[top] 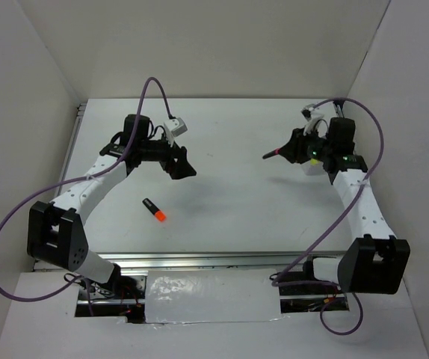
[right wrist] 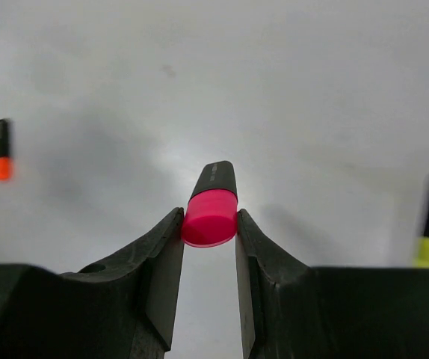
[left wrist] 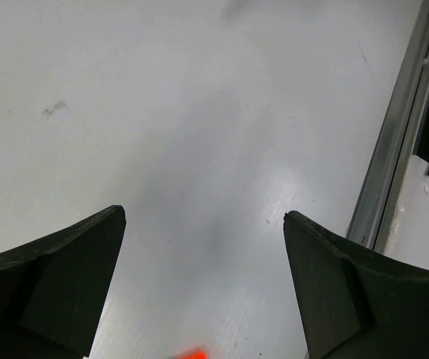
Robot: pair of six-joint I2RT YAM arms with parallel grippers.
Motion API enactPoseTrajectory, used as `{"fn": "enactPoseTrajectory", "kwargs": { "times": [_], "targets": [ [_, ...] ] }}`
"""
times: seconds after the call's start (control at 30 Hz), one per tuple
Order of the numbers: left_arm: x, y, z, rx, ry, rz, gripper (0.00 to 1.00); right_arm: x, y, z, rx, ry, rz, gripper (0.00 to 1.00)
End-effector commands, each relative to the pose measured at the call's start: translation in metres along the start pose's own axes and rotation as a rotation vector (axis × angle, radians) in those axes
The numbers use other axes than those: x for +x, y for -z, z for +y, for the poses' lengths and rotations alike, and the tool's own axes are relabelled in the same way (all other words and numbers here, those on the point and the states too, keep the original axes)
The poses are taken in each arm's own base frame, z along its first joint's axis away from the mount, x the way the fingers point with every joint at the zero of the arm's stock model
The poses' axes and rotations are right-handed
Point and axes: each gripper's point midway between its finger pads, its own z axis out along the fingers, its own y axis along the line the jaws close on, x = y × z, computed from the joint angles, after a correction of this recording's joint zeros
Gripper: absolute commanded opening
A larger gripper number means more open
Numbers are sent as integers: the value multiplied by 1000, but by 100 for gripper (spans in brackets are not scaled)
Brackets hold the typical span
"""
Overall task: Sort the stationery into containers
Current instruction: Place the pen in the storage box.
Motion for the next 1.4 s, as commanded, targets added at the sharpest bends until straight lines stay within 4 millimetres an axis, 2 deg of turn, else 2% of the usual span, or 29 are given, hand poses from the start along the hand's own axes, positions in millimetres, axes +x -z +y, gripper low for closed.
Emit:
{"fn": "enactPoseTrajectory", "kwargs": {
  "times": [0.0,0.1,0.13,0.17,0.2,0.3,0.43,0.67,0.83,1.1,1.37],
  "targets": [
    [-20,9,6,-50,-50,-44,99,-10,27,-82,294,49,11,0],
    [-18,9,9,-50,-44,-44,99,-15,45,-137,473,40,11,0],
    [-17,7,10,-50,-41,-40,99,-21,51,-150,530,46,5,0],
    [-17,7,11,-51,-39,-41,99,-18,51,-161,556,39,14,0],
    [-17,6,11,-49,-38,-40,99,-26,58,-173,613,50,-9,0],
    [-15,6,14,-57,-34,-36,99,-33,61,-191,671,64,-19,0],
    [-11,7,17,-76,-30,-25,99,-26,54,-208,701,49,12,0],
    [-4,10,24,-91,-15,-8,99,-18,45,-215,698,38,38,0],
    [-1,11,30,-97,8,-8,99,-12,38,-206,656,35,49,0],
    [-1,11,32,-95,17,-10,99,-18,37,-188,611,68,24,0],
    [3,11,33,-98,17,0,99,4,30,-188,619,55,92,0]
  ]
}}
